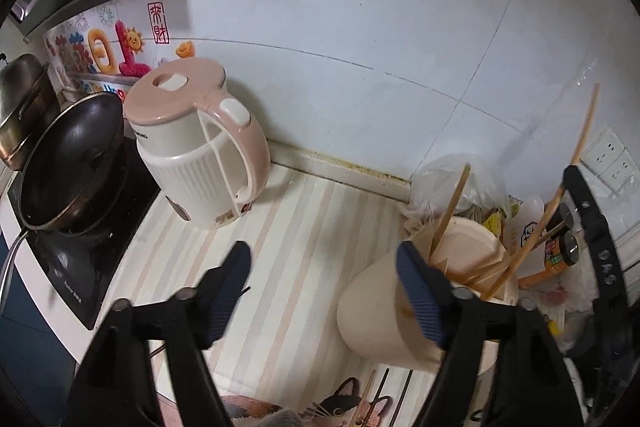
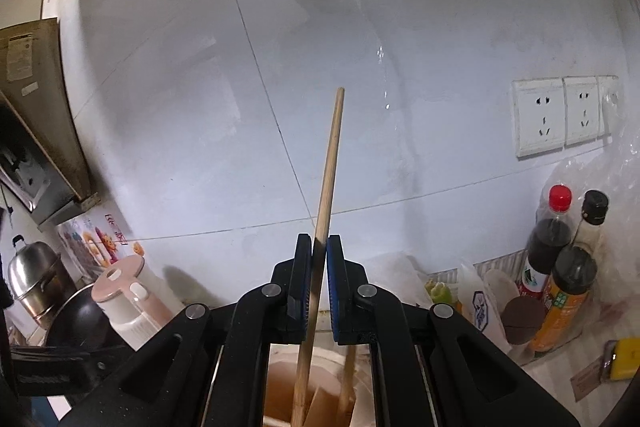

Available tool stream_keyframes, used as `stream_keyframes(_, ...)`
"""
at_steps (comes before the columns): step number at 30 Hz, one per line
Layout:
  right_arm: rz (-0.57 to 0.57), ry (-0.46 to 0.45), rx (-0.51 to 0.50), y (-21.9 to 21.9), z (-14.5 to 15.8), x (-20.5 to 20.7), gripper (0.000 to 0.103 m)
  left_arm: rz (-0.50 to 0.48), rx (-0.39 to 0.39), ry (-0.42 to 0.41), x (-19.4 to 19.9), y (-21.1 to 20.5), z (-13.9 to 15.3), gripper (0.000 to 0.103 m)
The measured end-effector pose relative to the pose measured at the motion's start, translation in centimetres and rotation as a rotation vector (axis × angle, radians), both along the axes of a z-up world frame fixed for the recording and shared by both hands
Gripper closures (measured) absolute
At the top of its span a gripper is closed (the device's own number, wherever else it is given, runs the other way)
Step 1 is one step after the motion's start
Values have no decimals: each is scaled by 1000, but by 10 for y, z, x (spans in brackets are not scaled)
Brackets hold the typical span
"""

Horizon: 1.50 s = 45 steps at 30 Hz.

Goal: Organize utensils
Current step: 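Lower chopsticks into the holder and open the left tool, then return the left tool to the chopstick row while the right tool grasps another wooden chopstick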

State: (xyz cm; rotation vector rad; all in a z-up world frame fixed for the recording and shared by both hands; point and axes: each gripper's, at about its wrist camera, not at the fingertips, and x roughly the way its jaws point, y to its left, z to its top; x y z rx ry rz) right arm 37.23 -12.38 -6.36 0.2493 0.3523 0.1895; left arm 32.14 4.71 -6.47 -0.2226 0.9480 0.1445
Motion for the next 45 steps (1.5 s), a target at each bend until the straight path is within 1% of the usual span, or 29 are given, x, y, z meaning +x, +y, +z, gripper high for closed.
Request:
stream_keyframes(1,3,-7,-4,-2,2,-6,95,-1,2,0,-1,1,-1,22)
stream_keyframes(3,19,-9,-10,-4,5,-13,95,-13,17,-2,-3,0,-4,13)
stream_keyframes(5,33,-1,-5,-7,11,-21,96,-26,48,2,-5,-1,-6,10)
stream_keyframes(8,32,35,13,-12,25,-30,96,-44,108,-6,-19,5,-5,9)
stream_keyframes(10,22,63,26,-19,34,-37,96,-53,153,-4,-33,14,-10,9)
stream_keyframes(13,8,121,42,-38,44,-62,96,-44,231,36,-55,32,-30,9)
stream_keyframes(15,6,176,36,-48,38,-77,96,-33,280,86,-69,46,-50,9)
stream_keyframes(17,10,304,2,-54,15,-91,96,-21,314,156,-81,61,-78,9)
stream_keyframes(19,9,446,-9,-59,-18,-97,96,-22,305,234,-90,75,-110,9)
stream_keyframes(20,9,490,-16,-59,-31,-98,96,-25,301,274,-93,81,-125,10)
stream_keyframes(22,-6,626,-30,-62,-77,-103,96,-44,310,355,-94,91,-157,10)
stream_keyframes(23,-9,687,-33,-63,-97,-105,96,-57,324,381,-93,92,-168,10)
stream_keyframes(24,-18,720,-23,-67,-111,-106,96,-82,347,411,-90,93,-182,10)
stream_keyframes(25,-19,772,-27,-67,-134,-108,96,-100,361,432,-88,94,-192,10)
stream_keyframes(26,-26,804,-43,-66,-147,-107,96,-120,377,452,-85,94,-203,11)
stream_keyframes(27,-33,845,-34,-67,-164,-107,96,-151,399,477,-79,95,-216,11)
stream_keyframes(29,-31,910,-22,-67,-189,-106,96,-179,442,507,-70,97,-232,11)
stream_keyframes(30,-31,923,-23,-68,-196,-106,96,-193,454,514,-67,97,-237,12)
stream_keyframes(31,-22,947,-31,-66,-206,-105,96,-207,458,524,-62,97,-242,14)
stream_keyframes(32,-22,962,-33,-65,-212,-103,96,-217,465,530,-57,97,-246,23)
stream_keyframes(33,-18,970,-39,-62,-215,-105,96,-226,462,534,-53,98,-250,40)
stream_keyframes(34,-8,988,-50,-58,-220,-103,96,-231,453,535,-52,99,-251,48)
stream_keyframes(35,-8,1000,-50,-58,-224,-101,96,-229,421,518,-51,99,-248,73)
stream_keyframes(36,0,1012,-53,-55,-226,-98,96,-223,401,533,-50,99,-247,103)
stream_keyframes(37,5,1024,-59,-53,-229,-96,96,-206,359,551,-50,101,-250,103)
stream_keyframes(39,9,1035,-74,-51,-231,-92,96,-169,327,542,-52,100,-248,103)
stream_keyframes(40,13,1043,-86,-50,-232,-91,96,-137,285,544,-55,102,-245,103)
stream_keyframes(42,17,1059,-102,-50,-235,-89,96,-59,164,551,-62,107,-242,103)
stream_keyframes(45,28,1098,-133,-50,-242,-87,96,53,-50,566,-81,114,-239,103)
